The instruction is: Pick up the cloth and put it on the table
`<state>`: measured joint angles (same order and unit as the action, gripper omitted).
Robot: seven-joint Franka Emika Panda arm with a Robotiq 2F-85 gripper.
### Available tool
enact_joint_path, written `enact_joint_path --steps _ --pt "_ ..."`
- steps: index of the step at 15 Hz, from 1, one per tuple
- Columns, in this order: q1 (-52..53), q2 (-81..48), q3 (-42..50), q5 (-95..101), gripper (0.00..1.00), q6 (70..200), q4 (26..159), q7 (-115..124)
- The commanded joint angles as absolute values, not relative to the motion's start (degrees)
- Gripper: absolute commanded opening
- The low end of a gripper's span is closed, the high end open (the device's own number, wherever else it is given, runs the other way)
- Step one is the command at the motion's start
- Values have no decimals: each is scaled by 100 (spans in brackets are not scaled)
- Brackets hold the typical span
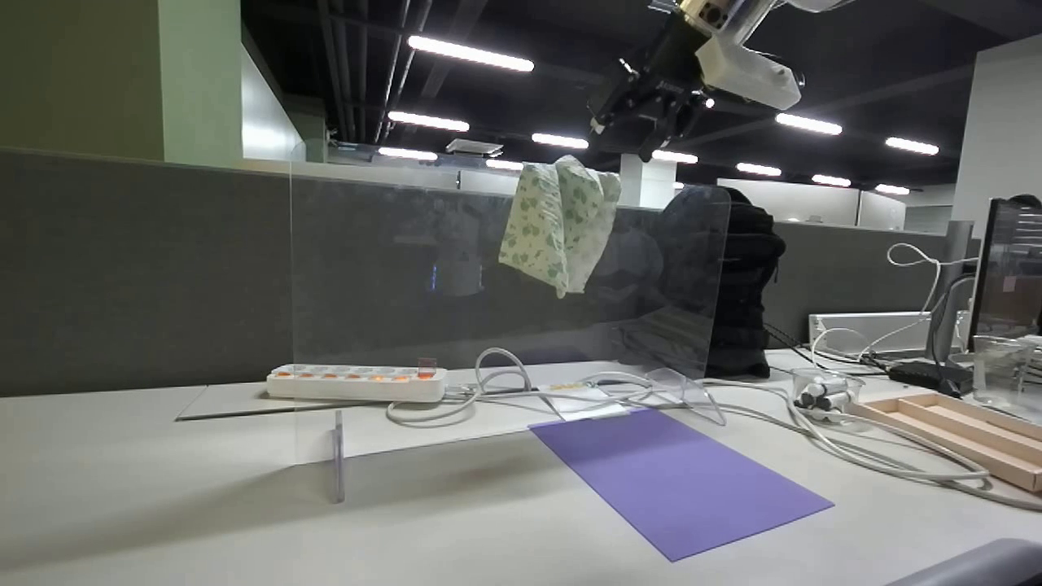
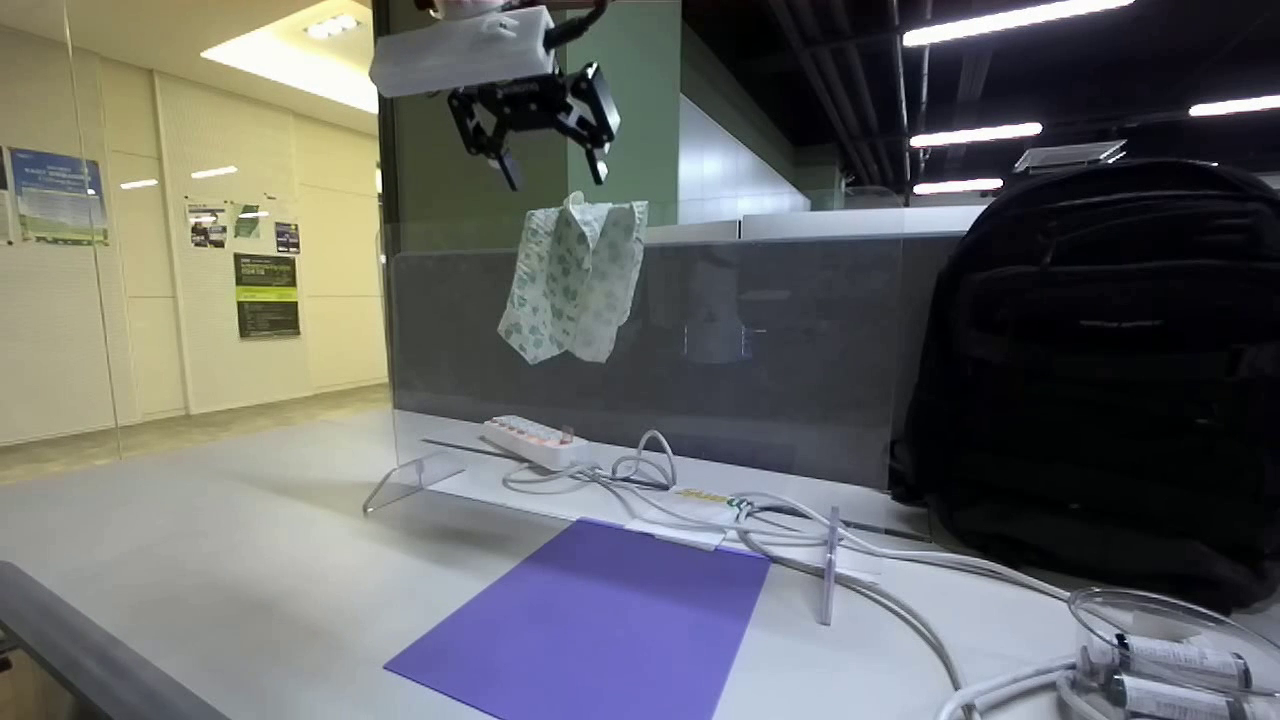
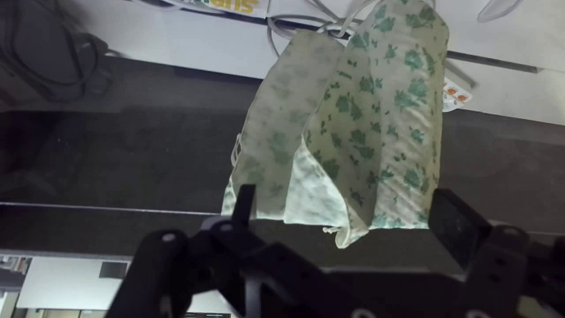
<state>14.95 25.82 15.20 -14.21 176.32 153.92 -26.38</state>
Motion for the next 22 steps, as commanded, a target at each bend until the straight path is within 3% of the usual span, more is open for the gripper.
enact_joint_path --steps 1,10,11,12,22 --pt "1874 2196 1818 -1373 100 18093 15183 -3082" --pt "2810 1624 2563 -1387 100 18570 14907 -3625" --pt "2826 1557 2610 -1386 75 18602 14873 -3648" --pt "2860 1506 2680 -1379 75 18605 14841 -3692" --pt "3172 1384 3102 -1429 5 18761 14724 -3687"
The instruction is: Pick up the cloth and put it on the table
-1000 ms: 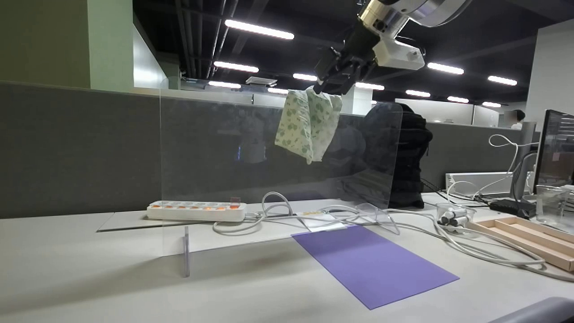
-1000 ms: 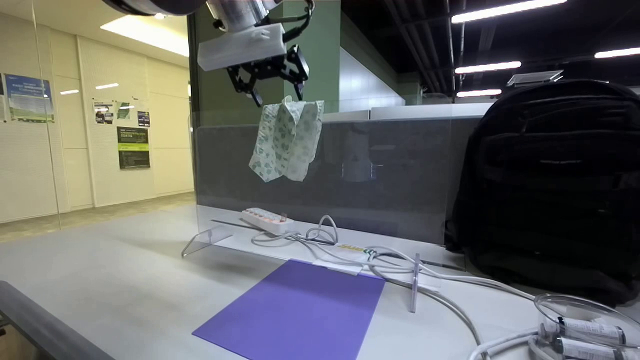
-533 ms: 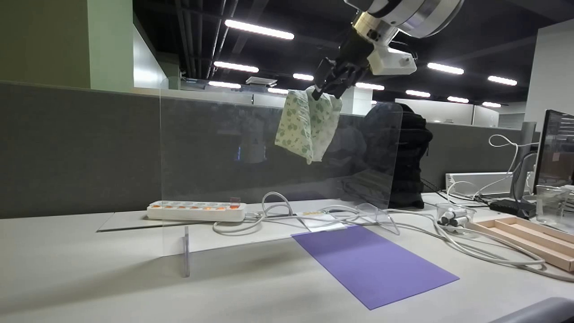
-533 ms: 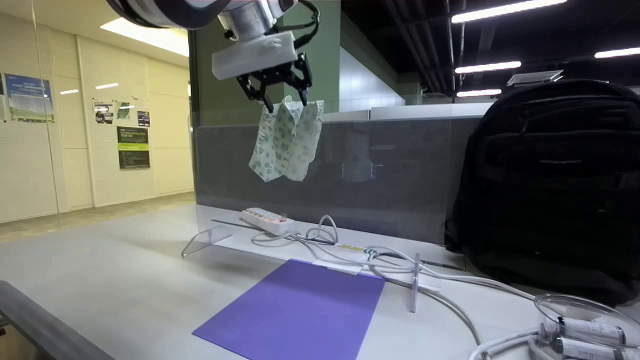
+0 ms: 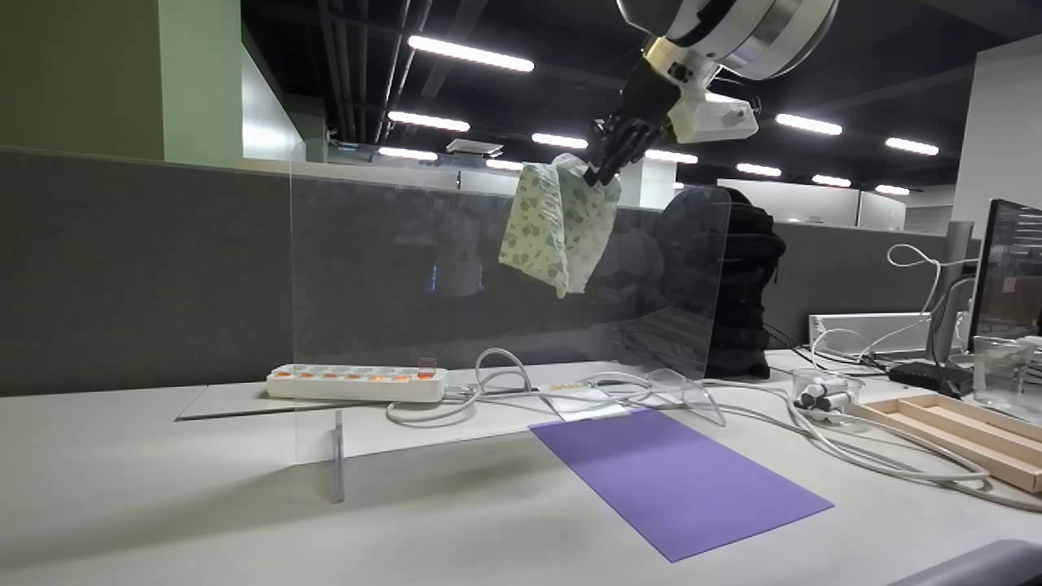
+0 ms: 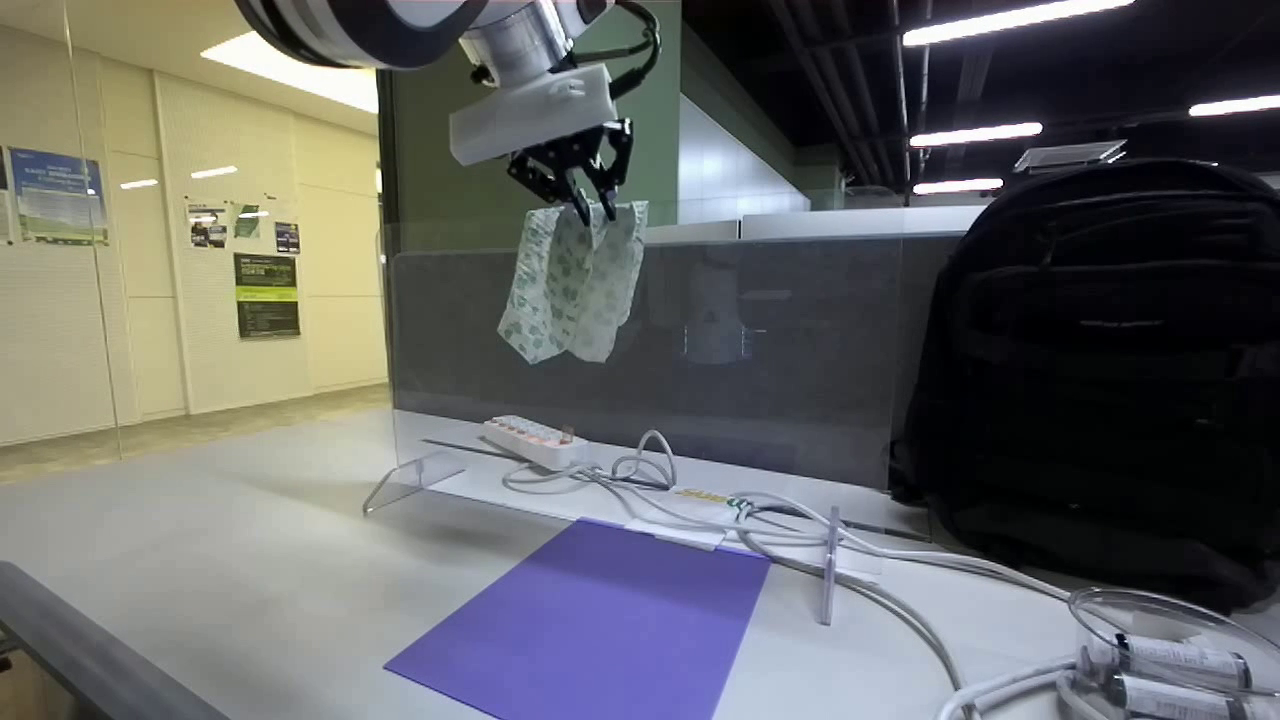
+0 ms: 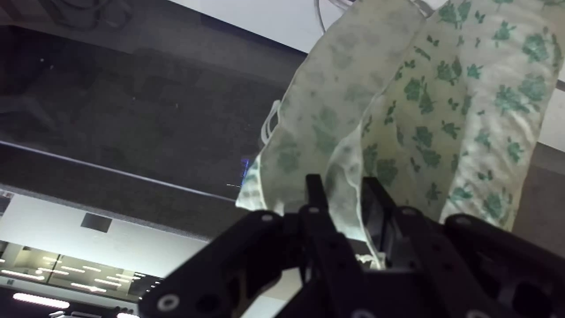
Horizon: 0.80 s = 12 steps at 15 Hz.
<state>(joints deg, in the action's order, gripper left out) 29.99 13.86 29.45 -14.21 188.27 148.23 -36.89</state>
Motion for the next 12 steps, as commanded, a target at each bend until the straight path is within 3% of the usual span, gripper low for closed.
enact_joint_path --steps 1,12 --pt "3213 1406 3136 -1432 1 18709 14743 -3687" --pt "3157 1960 3038 -1124 0 16675 15227 -3918"
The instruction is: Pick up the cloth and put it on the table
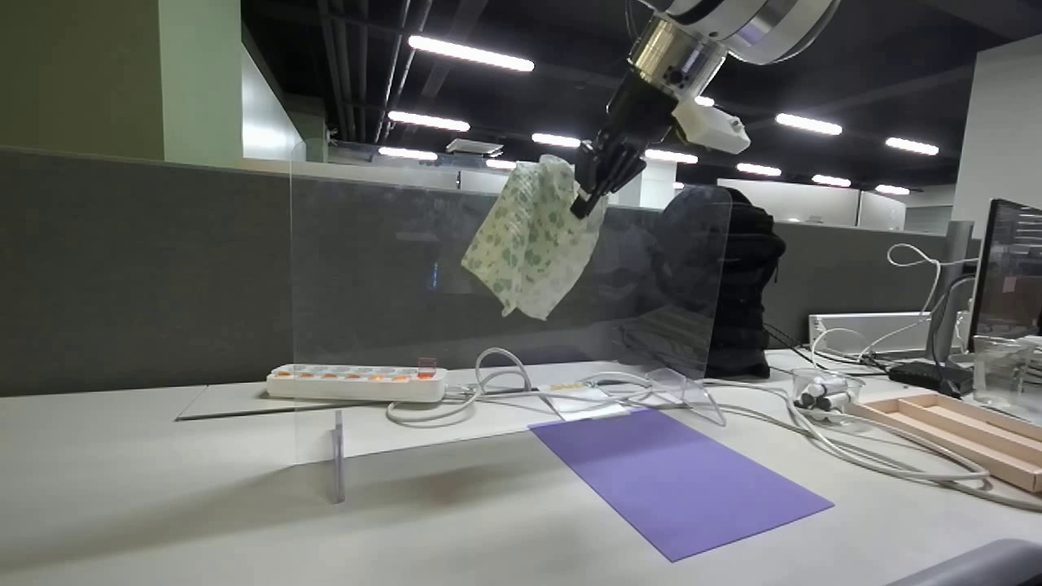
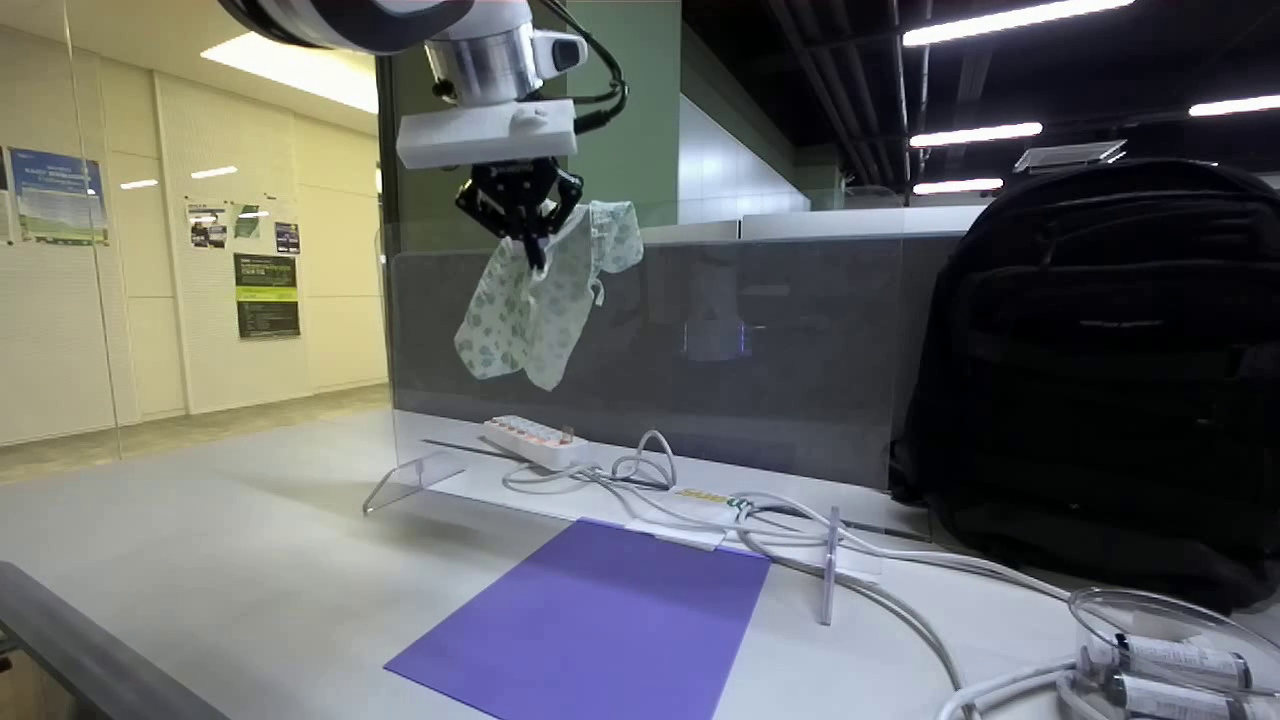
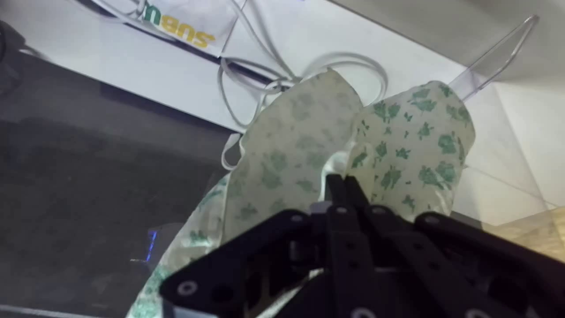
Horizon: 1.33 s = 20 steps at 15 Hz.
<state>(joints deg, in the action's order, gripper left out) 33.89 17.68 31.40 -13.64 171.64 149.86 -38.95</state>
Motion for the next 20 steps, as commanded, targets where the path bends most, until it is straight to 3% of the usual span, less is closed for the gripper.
enact_joint_path --steps 1,7,8,9,15,20 --pt "3060 1945 3000 -1030 0 16490 15292 -3862" --pt "2378 1512 2861 -412 0 16466 15727 -3627" --pt "2256 1414 2811 -348 26 16480 15749 -3513" --pt "2164 1341 2781 -289 27 16516 15777 -3441" --pt "603 762 1452 -69 68 16562 15744 -2678" --pt "-62 525 943 387 99 16285 15750 -1954"
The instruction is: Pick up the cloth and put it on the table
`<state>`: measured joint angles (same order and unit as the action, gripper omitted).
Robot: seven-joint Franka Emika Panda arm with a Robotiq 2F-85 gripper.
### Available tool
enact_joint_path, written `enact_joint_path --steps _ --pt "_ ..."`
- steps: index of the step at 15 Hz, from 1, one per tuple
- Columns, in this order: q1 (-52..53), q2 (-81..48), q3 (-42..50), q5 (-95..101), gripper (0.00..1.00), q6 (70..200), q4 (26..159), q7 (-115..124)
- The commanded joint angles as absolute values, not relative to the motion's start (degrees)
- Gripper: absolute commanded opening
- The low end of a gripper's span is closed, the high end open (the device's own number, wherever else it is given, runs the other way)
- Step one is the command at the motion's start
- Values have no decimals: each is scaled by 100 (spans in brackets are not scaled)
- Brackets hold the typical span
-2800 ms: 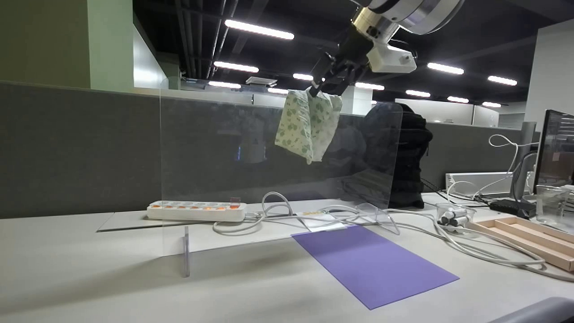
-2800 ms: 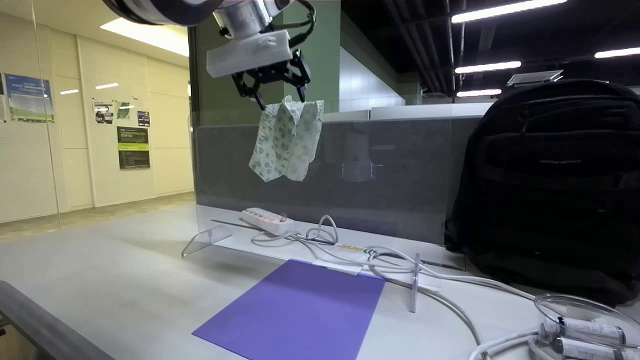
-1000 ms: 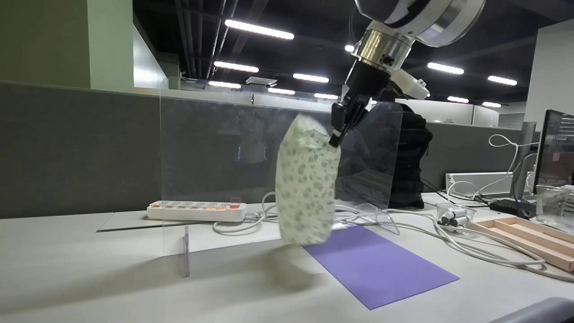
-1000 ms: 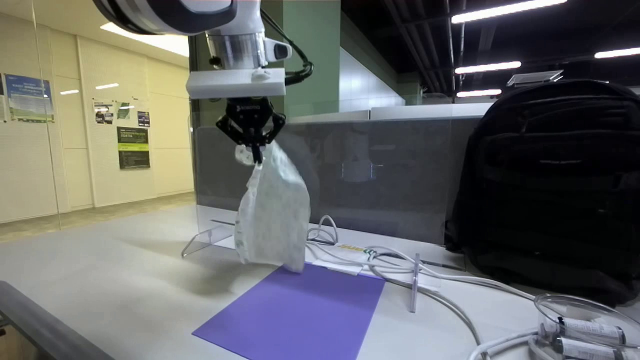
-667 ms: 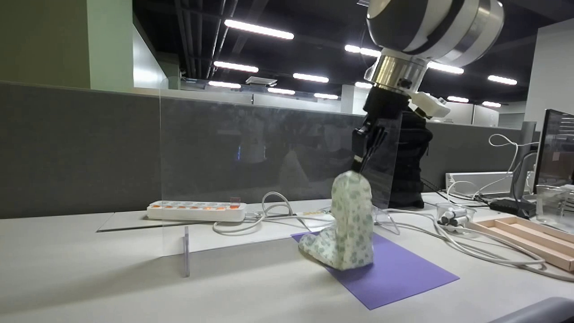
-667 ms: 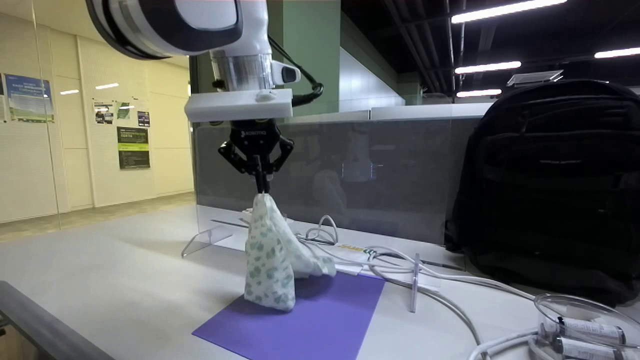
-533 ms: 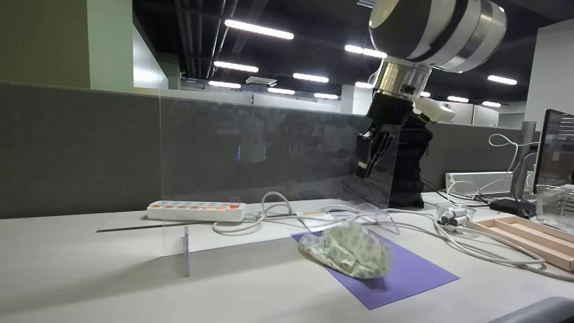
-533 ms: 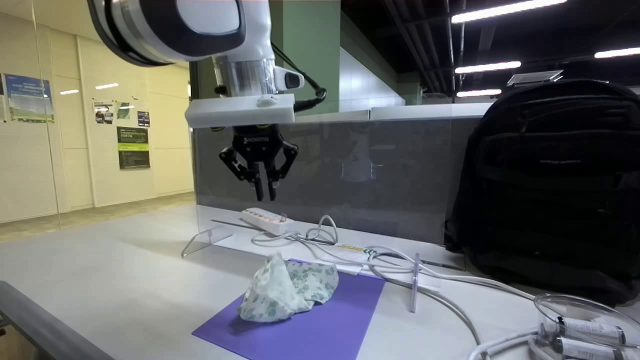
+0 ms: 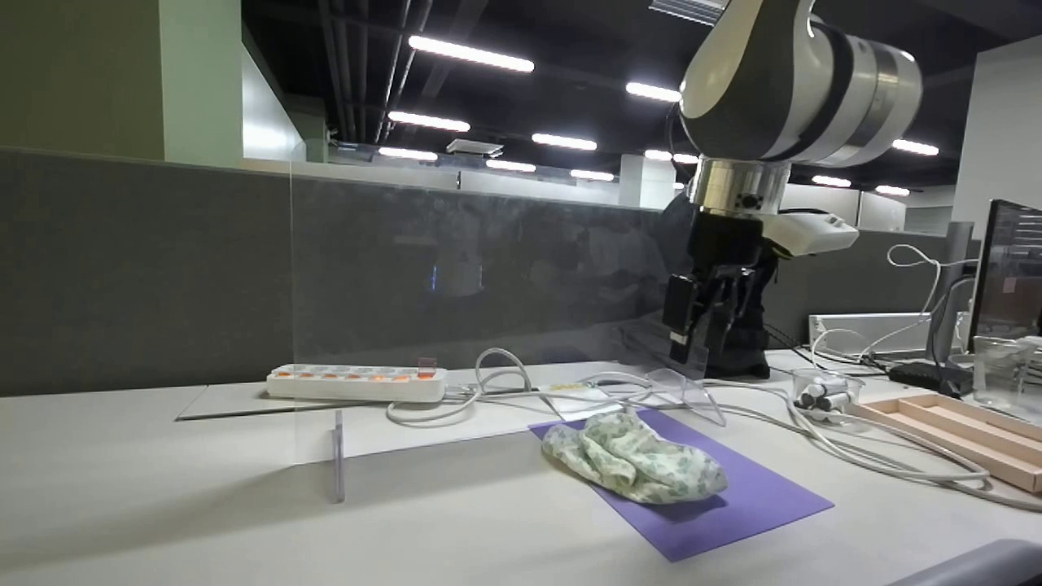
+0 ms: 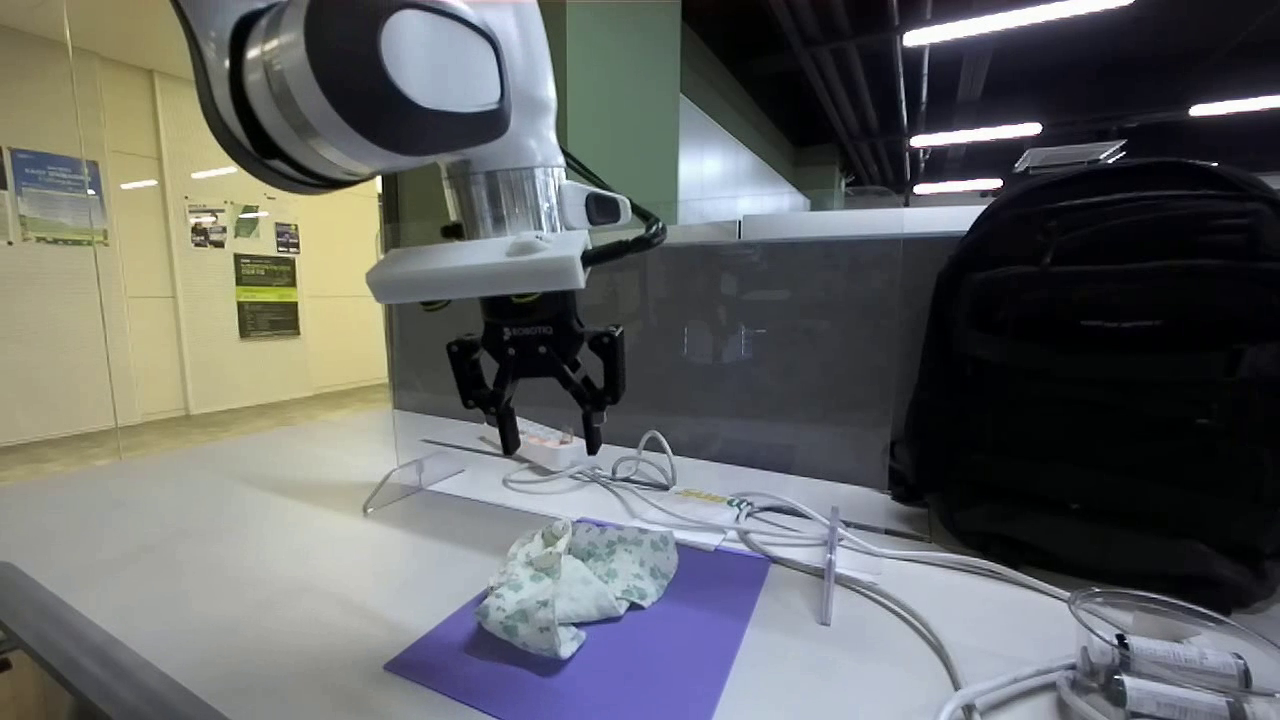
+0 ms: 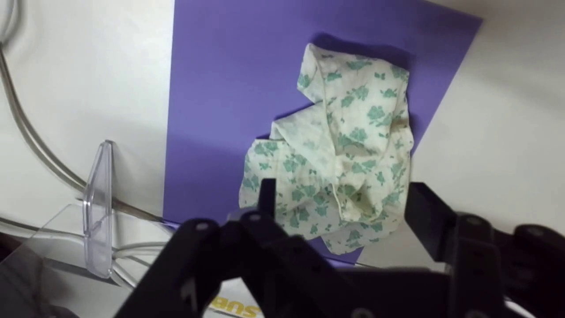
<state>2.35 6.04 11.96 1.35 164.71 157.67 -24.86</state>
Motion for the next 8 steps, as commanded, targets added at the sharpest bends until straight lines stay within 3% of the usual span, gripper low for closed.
enact_joint_path --steps 1,8 --pt "-104 509 895 341 100 16167 15748 -1906" --pt "-161 517 748 -135 100 15272 15718 -1983"
